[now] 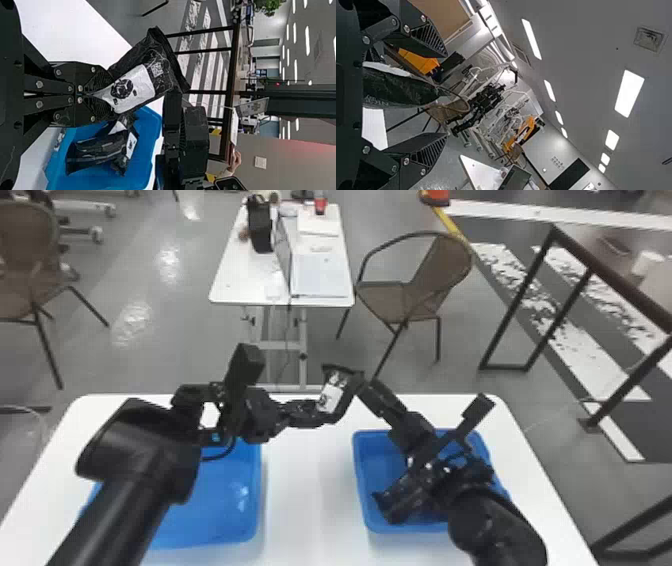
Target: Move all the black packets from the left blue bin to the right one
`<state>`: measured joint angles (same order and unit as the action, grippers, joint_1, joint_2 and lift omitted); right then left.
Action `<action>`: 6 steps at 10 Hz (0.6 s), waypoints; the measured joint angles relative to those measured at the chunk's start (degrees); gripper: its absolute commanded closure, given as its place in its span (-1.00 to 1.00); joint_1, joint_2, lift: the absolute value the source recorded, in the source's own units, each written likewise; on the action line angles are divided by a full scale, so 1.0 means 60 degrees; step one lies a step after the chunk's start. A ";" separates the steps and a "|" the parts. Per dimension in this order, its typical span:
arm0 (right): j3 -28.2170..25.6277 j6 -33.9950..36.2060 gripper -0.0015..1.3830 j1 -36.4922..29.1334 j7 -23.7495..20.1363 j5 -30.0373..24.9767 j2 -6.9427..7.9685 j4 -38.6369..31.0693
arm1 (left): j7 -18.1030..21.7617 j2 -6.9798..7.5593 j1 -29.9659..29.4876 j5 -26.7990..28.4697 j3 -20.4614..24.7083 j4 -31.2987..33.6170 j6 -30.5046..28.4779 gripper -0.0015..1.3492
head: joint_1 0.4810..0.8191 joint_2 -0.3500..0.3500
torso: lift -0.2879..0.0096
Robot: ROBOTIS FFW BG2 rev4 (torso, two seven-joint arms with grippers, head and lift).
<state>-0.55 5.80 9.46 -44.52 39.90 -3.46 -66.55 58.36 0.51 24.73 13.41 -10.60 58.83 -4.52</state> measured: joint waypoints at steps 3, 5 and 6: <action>0.0295 0.0015 -0.49 0.0372 0.0038 -0.0206 0.0135 0.0487 | -0.0001 -0.0084 0.0117 -0.0454 -0.0251 -0.0193 0.0020 0.79 | 0.27 -0.35 | 0.94; 0.0299 0.0001 0.09 0.0601 0.0162 -0.0514 0.0195 0.0722 | -0.0044 -0.0086 0.0183 -0.0612 -0.0455 -0.0241 -0.0005 0.79 | 0.27 -0.36 | 0.94; 0.0298 -0.0019 0.71 0.0653 0.0189 -0.0606 0.0206 0.0798 | -0.0057 -0.0086 0.0199 -0.0662 -0.0504 -0.0262 -0.0007 0.79 | 0.27 -0.37 | 0.94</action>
<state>1.24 5.69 13.38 -43.38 36.27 -2.22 -61.76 58.01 0.00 25.93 9.44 -13.63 57.26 -4.56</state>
